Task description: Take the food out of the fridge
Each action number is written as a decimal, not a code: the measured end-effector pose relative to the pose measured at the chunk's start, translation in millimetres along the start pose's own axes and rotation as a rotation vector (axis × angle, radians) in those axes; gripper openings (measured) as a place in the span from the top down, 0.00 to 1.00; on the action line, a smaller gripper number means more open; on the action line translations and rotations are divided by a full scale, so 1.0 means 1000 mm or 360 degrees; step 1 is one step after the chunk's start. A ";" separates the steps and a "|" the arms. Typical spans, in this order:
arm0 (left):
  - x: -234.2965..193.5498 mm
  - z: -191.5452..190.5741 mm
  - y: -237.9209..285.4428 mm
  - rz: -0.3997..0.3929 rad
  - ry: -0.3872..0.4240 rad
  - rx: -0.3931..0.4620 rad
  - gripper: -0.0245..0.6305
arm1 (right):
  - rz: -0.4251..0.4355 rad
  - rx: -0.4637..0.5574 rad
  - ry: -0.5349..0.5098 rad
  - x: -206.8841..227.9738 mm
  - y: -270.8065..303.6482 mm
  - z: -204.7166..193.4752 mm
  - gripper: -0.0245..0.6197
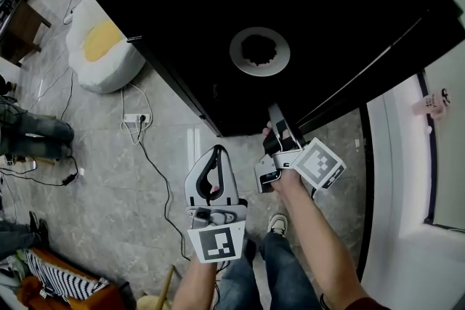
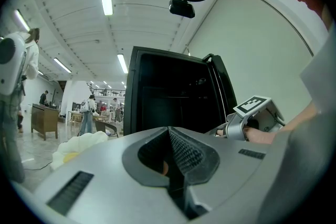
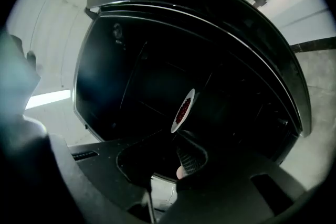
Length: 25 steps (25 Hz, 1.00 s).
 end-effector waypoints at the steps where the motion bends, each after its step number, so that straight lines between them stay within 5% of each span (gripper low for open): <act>1: 0.000 0.000 0.000 0.0001 -0.0001 -0.0001 0.94 | 0.0021 -0.0007 0.0016 0.000 0.002 -0.001 0.87; 16: -0.005 -0.003 0.006 0.0011 0.0002 -0.0008 0.94 | 0.0172 0.0037 0.0479 0.012 0.036 -0.004 0.84; 25: -0.008 -0.007 0.004 0.0022 0.0001 -0.0018 0.94 | 0.0130 0.0134 0.0606 0.020 0.052 -0.001 0.83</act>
Point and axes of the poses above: the fingertips, and each gripper's own axes: y forward along the fingers, x to its right, z out of its top, the point moved 7 cm from there along -y, backward along the fingers, and after that the axes turned 1 degree about -z, right-handed, at the moved point
